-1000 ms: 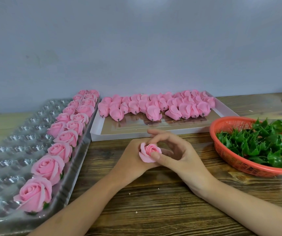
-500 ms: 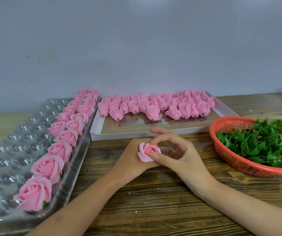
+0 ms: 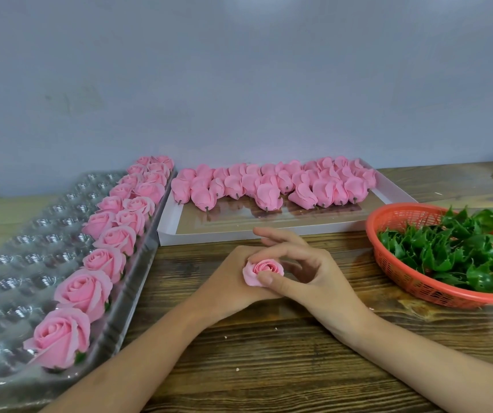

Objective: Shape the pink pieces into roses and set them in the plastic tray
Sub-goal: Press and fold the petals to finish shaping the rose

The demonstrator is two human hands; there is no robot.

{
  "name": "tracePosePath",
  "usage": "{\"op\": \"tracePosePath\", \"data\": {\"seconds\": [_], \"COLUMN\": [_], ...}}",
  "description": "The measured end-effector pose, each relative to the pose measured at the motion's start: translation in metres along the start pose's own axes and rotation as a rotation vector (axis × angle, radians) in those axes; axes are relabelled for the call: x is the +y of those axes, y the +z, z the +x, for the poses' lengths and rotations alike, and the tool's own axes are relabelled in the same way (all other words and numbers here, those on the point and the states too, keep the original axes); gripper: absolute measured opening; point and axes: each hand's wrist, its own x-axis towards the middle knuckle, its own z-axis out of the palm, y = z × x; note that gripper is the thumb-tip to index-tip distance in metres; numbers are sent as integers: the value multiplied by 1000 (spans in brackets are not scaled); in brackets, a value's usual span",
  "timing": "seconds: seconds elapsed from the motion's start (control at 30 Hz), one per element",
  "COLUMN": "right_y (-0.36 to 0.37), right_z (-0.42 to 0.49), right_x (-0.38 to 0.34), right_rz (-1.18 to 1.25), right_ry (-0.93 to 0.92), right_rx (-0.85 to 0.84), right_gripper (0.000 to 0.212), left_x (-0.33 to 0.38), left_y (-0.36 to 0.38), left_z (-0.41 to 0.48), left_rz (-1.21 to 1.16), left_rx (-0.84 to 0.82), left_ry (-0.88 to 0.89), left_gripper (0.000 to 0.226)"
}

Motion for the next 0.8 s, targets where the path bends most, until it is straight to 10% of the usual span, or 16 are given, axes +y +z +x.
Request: {"op": "tracePosePath", "data": {"seconds": [0.4, 0.8], "right_y": [1, 5], "right_z": [0, -3], "right_x": [-4, 0], "right_rz": [-99, -258], "right_ry": [12, -56], "right_rx": [-79, -55], "right_gripper": [43, 13], "left_x": [-13, -6], "left_y": [-1, 6], "left_z": [-1, 3], "left_rz": [65, 107], "left_rx": [0, -62], "left_ry": [-47, 26], "left_gripper": [33, 35]}}
